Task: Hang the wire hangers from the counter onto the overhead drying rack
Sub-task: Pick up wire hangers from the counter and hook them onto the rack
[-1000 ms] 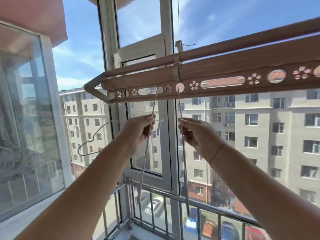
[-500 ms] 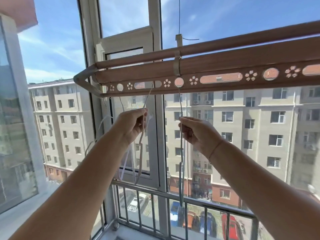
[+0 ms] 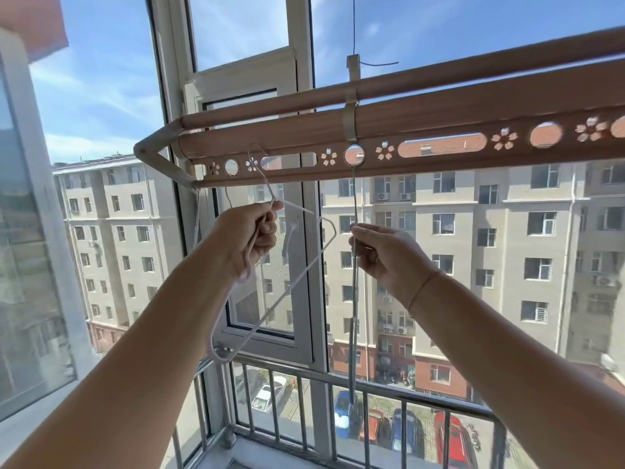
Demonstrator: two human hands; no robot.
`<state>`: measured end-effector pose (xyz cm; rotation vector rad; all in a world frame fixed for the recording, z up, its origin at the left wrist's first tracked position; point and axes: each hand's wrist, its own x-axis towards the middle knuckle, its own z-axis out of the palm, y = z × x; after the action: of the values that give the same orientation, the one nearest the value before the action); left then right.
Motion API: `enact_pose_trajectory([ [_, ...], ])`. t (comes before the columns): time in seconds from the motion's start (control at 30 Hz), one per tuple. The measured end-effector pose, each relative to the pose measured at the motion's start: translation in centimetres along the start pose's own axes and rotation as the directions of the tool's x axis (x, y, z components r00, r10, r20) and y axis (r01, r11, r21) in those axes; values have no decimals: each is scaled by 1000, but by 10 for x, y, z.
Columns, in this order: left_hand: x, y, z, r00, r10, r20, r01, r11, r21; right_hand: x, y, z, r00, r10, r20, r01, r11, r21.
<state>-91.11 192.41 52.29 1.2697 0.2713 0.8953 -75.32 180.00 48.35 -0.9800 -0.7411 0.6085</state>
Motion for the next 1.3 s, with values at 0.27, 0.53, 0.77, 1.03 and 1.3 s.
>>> enact_pose_trajectory([
  [0.27,-1,-19,11,1000,-2,-4,3,993,118,0,0,-1,1000,2,1,-2,1000,17],
  [0.53,1,-37,8,999,-45,-16,47,987,153,-1,2,-4,1000,-5,15,4,999,34],
  [0.77,-11,-54,-11,996,-25,-86,39,986,160,-10,8,-10,999,-38,30,39,999,-21],
  [1.03,-48,-130,-50,992,28,-124,5,966,260,-48,55,-71,969,-237,-63,179,859,-481],
  [1.3,-105,-260,-14,941,-330,72,262,849,458,-118,101,-174,963,-255,-92,100,648,-755],
])
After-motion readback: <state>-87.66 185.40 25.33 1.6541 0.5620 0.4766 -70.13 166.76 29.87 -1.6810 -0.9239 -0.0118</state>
